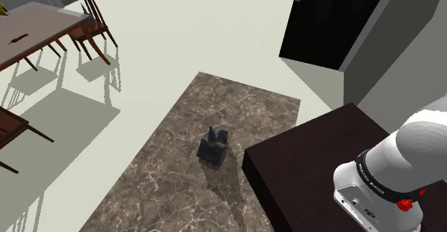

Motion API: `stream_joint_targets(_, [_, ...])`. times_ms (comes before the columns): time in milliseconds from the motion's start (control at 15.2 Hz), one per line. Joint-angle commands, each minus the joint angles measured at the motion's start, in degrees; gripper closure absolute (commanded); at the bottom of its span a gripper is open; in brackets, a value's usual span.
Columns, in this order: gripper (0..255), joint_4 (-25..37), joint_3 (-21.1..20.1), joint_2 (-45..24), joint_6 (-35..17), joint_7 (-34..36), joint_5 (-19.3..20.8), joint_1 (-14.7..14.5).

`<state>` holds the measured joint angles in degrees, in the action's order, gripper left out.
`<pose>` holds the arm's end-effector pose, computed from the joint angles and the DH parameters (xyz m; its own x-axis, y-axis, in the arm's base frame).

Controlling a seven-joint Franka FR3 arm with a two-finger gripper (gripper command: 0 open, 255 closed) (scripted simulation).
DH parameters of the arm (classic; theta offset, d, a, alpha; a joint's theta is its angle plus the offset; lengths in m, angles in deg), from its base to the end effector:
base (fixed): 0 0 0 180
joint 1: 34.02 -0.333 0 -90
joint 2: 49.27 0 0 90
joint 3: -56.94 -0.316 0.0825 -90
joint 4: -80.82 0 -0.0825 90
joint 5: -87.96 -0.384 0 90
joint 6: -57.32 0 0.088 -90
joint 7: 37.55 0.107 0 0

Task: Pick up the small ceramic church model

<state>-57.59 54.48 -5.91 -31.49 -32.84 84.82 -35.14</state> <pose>0.3077 0.0281 0.5516 0.9933 -0.0338 -0.1108 -0.0358 -0.9992 -0.0161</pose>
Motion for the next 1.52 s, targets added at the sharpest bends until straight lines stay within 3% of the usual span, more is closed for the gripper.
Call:
stream_joint_targets(0, [0,0.0,0.0,0.0,0.0,0.0,0.0,0.0])
stream_joint_targets(792, [0,-16.2,-15.6,3.3,-13.3,33.1,-18.6,0.9])
stream_joint_targets(1122, [0,-18.9,-23.7,-1.3,-22.3,46.4,-27.5,0.5])
stream_joint_targets(1452, [0,-18.7,-32.6,-10.2,-33.6,58.9,-35.3,1.4])
